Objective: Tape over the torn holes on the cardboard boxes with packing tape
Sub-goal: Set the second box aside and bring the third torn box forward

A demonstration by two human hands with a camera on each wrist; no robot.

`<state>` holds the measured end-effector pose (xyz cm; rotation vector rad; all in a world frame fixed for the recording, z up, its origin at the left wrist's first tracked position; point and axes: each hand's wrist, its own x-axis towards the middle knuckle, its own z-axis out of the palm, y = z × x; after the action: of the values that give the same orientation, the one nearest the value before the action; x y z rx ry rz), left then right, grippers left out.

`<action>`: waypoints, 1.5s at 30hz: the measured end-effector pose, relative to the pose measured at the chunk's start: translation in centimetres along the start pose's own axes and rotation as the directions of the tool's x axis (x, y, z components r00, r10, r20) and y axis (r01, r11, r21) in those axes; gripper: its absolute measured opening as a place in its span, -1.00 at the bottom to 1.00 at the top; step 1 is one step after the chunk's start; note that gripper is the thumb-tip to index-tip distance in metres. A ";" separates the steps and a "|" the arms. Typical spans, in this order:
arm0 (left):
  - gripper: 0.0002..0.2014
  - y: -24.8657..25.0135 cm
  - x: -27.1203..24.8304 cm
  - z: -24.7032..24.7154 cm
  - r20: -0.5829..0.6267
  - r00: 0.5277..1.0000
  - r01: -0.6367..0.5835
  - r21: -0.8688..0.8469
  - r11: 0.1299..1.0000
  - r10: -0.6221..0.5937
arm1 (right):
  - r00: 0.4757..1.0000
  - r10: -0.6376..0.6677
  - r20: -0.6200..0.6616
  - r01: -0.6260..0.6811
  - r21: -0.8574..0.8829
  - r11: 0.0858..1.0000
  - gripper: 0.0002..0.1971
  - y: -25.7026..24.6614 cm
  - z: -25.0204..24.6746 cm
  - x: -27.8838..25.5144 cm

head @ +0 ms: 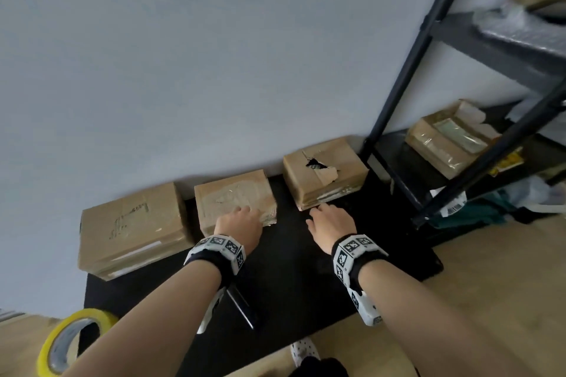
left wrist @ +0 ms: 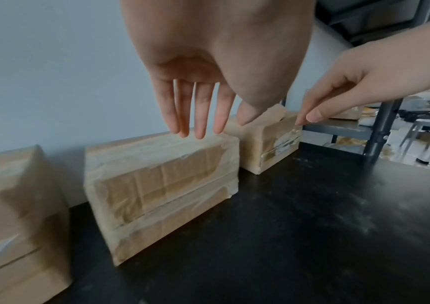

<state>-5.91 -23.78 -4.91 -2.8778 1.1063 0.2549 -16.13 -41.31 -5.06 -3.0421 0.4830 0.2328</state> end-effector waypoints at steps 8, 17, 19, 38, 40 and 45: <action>-0.70 5.2 5.6 -0.2 0.029 0.998 0.061 0.056 0.997 -0.063 | 0.997 0.027 -0.076 -0.027 -0.003 1.000 -0.71 9.0 -1.6 2.5; -0.78 11.1 10.2 -0.6 0.064 0.947 0.320 -0.161 0.934 -0.314 | 0.998 -0.019 -0.052 0.026 0.138 0.990 -0.75 19.2 -1.3 8.8; -0.73 11.6 11.3 -0.6 0.149 0.903 0.430 -0.264 0.863 -0.404 | 1.000 -0.015 -0.019 0.019 0.235 0.972 -0.73 20.2 -0.7 10.5; -0.58 11.7 12.9 0.7 0.399 0.785 0.501 -0.859 0.106 -0.474 | 0.956 0.075 0.284 -0.293 0.916 0.274 -0.59 22.1 -1.0 15.1; -0.58 11.9 11.9 -0.5 0.390 0.808 0.457 -0.888 0.051 -0.443 | 0.959 0.113 0.258 -0.279 0.929 0.244 -0.59 22.2 -2.6 13.9; -0.65 10.8 8.5 -4.1 0.292 0.899 0.323 -0.945 0.043 -0.327 | 0.966 0.224 0.128 -0.185 0.948 0.257 -0.68 21.0 -6.8 10.6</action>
<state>-6.38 -37.82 -2.21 -4.0865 -0.0261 1.5250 -11.72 -65.00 -0.61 -1.7327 0.6880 -0.1072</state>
